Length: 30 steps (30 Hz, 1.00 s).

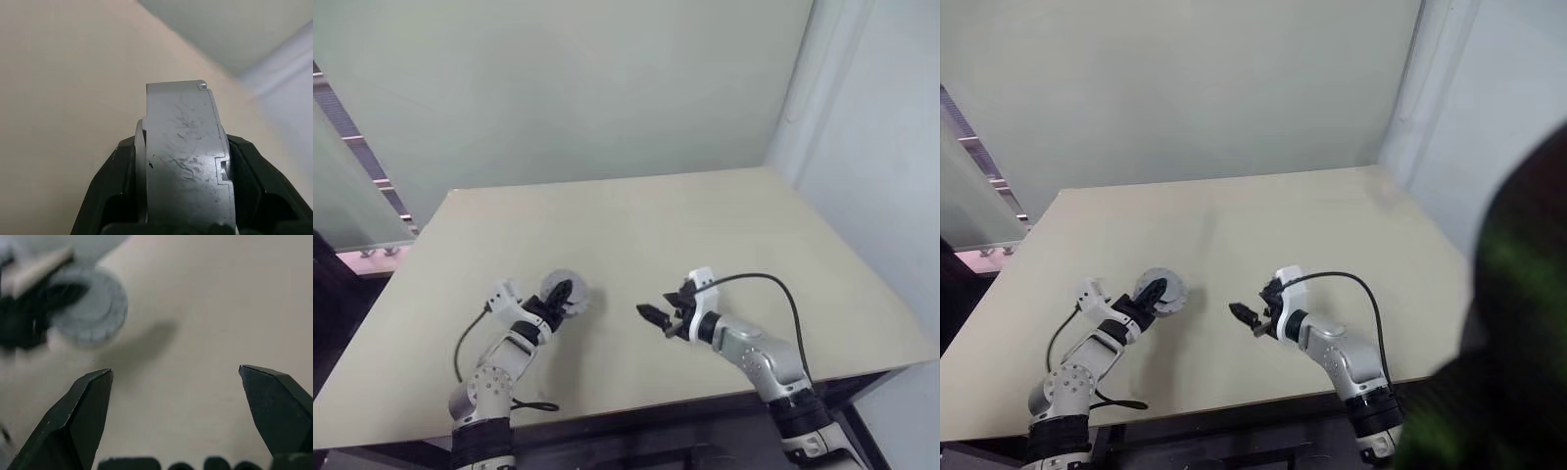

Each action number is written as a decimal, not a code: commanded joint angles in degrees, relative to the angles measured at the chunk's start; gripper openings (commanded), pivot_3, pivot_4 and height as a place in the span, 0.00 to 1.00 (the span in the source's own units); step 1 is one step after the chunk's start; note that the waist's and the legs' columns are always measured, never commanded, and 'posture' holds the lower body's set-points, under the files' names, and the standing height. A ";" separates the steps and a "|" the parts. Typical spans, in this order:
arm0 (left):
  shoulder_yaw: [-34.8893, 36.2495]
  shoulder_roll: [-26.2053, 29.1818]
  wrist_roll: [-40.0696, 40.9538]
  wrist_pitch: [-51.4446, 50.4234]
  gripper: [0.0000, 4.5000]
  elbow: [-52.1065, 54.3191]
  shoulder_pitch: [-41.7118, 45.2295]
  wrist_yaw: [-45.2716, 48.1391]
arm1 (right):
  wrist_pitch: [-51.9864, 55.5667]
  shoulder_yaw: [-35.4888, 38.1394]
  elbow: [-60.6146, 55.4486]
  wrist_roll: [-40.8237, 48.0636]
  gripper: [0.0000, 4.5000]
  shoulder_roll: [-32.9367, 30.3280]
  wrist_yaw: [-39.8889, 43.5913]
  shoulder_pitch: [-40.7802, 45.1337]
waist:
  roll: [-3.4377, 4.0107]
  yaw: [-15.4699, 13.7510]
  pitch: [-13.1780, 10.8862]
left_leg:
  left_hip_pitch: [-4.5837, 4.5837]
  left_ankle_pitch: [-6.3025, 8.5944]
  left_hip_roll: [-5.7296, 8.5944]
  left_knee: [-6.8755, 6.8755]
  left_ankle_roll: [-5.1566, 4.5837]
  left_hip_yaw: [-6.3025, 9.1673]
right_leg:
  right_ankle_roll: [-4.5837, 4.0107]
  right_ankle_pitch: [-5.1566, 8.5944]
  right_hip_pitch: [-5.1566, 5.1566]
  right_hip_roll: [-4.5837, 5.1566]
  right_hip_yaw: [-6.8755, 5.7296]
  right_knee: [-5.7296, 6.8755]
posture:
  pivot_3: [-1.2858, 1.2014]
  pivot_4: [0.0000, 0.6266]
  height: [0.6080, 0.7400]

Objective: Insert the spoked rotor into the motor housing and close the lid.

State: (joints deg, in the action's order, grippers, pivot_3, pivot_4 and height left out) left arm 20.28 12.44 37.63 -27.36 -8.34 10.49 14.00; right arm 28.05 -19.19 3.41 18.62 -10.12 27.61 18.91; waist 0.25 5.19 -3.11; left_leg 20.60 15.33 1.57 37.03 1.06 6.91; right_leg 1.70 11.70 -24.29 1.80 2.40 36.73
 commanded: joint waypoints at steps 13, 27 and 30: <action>-0.25 3.20 -12.39 16.08 0.45 -10.52 4.89 1.59 | -11.74 -7.26 -1.67 -12.95 1.00 -2.24 7.71 -0.41 | -0.70 -2.42 0.07 | 0.02 0.00 -0.01 0.23 -0.01 0.02 | -0.11 -0.15 0.07 0.00 -0.05 0.01 | 0.52 0.00 1.00; 0.99 6.26 -16.00 18.44 0.98 -18.21 6.44 -1.91 | -11.75 -6.47 -0.63 -15.00 1.00 -1.25 8.29 -0.42 | -0.75 -2.36 0.07 | -0.75 0.01 -0.07 0.45 -0.02 0.02 | -0.08 -0.28 0.84 -0.04 -0.13 0.02 | 0.52 0.00 1.00; 2.00 7.11 -16.96 19.97 0.99 -17.97 6.32 -3.27 | -11.93 -6.35 -0.29 -15.28 1.00 -1.13 8.28 -0.35 | -0.79 -2.39 0.06 | -0.78 0.01 -0.07 0.46 -0.01 0.03 | -0.08 -0.27 0.89 -0.04 -0.14 0.02 | 0.52 0.00 1.00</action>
State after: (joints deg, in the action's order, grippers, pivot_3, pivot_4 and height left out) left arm 21.13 18.26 21.45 -9.79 -27.79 15.56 11.55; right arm 17.36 -26.63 3.91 3.79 -11.56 35.94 17.59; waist -0.55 2.80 -3.04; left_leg 19.82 15.34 1.51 37.50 1.05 6.95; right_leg 1.62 11.43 -23.39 1.76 2.26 36.75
